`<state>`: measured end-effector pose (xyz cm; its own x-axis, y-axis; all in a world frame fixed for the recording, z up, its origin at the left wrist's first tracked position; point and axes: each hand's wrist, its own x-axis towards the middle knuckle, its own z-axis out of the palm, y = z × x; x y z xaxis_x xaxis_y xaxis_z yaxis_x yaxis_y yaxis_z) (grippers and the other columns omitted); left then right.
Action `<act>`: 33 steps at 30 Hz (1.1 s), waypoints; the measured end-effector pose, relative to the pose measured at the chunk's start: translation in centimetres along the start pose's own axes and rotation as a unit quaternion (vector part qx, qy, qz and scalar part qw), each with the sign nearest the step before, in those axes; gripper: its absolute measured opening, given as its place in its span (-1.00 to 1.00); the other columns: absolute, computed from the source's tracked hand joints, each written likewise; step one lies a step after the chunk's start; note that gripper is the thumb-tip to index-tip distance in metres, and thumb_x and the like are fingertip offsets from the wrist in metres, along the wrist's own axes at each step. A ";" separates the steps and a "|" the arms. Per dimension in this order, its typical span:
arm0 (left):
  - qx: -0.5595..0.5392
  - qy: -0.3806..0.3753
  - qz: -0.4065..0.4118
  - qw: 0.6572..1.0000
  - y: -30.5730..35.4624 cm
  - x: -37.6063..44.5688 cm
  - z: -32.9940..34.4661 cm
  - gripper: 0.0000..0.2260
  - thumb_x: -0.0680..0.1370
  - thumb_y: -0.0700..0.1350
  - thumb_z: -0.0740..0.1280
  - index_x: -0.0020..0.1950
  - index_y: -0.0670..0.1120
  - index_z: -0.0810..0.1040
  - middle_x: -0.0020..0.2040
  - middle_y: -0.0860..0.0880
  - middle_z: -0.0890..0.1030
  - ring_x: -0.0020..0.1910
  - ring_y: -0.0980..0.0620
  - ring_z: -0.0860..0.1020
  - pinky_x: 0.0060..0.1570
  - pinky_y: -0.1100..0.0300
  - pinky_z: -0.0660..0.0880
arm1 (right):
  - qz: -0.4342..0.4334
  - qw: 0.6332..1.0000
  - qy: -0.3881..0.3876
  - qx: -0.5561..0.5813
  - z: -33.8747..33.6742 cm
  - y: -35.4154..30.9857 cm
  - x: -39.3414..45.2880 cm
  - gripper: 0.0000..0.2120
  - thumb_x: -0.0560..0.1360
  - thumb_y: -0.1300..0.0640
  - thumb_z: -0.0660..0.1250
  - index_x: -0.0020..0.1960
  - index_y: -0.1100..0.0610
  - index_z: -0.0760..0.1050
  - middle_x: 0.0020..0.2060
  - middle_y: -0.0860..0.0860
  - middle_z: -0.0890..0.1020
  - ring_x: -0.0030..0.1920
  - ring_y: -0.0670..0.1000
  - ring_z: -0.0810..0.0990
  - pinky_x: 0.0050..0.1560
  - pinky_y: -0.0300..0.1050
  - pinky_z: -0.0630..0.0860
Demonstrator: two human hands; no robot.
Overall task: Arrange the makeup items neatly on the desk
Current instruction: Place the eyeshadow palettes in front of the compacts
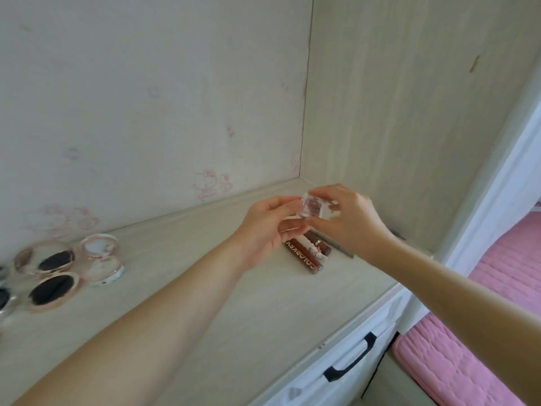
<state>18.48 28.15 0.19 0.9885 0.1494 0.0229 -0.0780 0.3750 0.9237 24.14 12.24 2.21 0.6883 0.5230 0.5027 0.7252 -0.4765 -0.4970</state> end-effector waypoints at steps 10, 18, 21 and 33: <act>-0.103 0.046 0.002 0.994 2.5 -12.9 -6.3 -0.72 0.53 -0.12 0.33 0.20 -0.20 0.58 0.18 -0.21 0.60 0.08 -0.24 0.60 0.08 0.01 0.56 | -0.074 0.992 -0.068 0.082 5.5 -10.3 -3.4 -0.61 0.41 -0.02 0.44 0.23 -0.04 0.51 0.04 -0.18 0.54 0.04 -0.22 0.50 0.09 -0.31 0.44; -0.098 0.098 0.014 0.990 2.9 -21.2 -11.7 -0.71 0.50 -0.07 0.38 0.19 -0.13 0.60 0.17 -0.17 0.59 0.08 -0.21 0.59 0.08 -0.01 0.55 | -0.142 0.972 -0.138 0.124 10.4 -17.0 -7.0 -0.49 0.44 0.01 0.42 0.35 0.00 0.41 0.13 -0.16 0.47 0.14 -0.18 0.47 0.20 -0.19 0.45; -0.084 0.115 0.012 0.990 3.3 -23.6 -13.5 -0.69 0.42 0.00 0.47 0.10 -0.11 0.64 0.11 -0.17 0.62 -0.01 -0.17 0.62 0.00 0.02 0.56 | -0.213 0.952 -0.181 0.121 11.4 -18.9 -7.7 -0.44 0.41 0.11 0.40 0.39 0.01 0.38 0.22 -0.11 0.46 0.22 -0.12 0.46 0.27 -0.21 0.39; 0.014 0.186 0.008 0.982 3.2 -29.6 -17.3 -0.60 0.42 0.20 0.35 0.06 -0.07 0.67 0.05 -0.21 0.66 0.01 -0.11 0.65 -0.10 0.11 0.58 | -0.272 0.927 -0.229 0.123 14.8 -23.8 -10.2 -0.55 0.43 0.01 0.40 0.30 -0.01 0.44 0.18 -0.16 0.47 0.20 -0.12 0.44 0.23 -0.24 0.39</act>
<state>-13.29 40.72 -4.19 0.8708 0.4817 -0.0982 -0.0852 0.3447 0.9348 -0.42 28.68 -1.59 0.1011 0.9103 0.4015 0.8972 0.0909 -0.4322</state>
